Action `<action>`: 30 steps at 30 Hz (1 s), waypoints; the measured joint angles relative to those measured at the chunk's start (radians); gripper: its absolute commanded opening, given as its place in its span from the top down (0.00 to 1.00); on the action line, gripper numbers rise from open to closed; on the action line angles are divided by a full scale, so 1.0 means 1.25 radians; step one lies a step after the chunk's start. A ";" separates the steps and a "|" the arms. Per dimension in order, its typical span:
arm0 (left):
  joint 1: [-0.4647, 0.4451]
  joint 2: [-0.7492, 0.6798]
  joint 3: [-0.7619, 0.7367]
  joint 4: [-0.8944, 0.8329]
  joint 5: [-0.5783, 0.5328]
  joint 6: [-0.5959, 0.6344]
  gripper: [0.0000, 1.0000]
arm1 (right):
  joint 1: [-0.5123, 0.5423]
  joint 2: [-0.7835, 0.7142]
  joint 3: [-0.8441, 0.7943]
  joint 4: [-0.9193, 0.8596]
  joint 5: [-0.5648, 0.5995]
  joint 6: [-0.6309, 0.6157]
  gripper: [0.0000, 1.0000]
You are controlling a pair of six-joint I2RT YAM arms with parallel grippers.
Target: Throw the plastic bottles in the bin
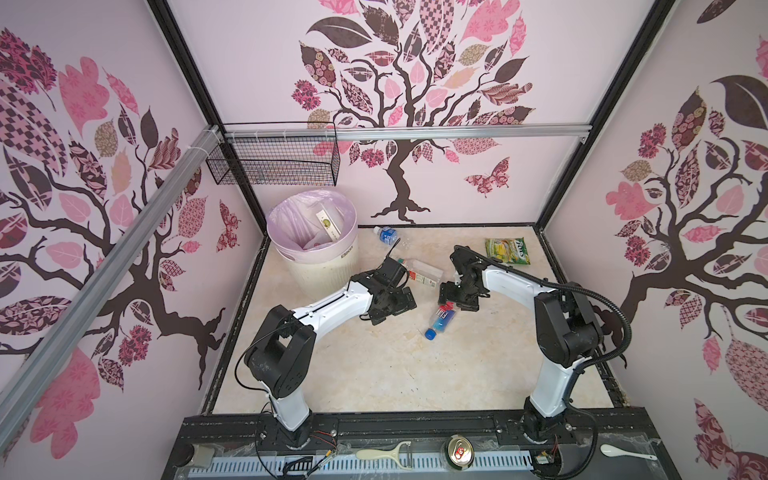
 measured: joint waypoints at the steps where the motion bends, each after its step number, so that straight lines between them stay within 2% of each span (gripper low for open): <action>1: 0.000 0.000 0.000 0.000 0.000 0.000 0.02 | 0.000 0.004 0.000 0.001 -0.003 0.000 0.19; 6: 0.000 0.000 0.000 0.000 0.000 0.000 0.02 | 0.005 0.022 0.001 0.005 -0.016 0.001 0.26; 12: 0.000 0.000 0.000 0.005 0.012 0.016 0.02 | 0.005 0.033 0.009 0.002 -0.026 0.000 0.40; 18: -0.009 0.006 0.011 0.028 0.061 0.065 0.02 | 0.005 0.033 0.043 -0.017 -0.030 0.001 0.41; 23: -0.048 0.007 0.032 0.066 0.099 0.116 0.02 | 0.005 0.033 0.133 -0.042 -0.034 0.004 0.41; 30: -0.072 0.005 0.043 0.117 0.104 0.160 0.02 | 0.005 0.033 0.212 -0.066 -0.056 0.030 0.41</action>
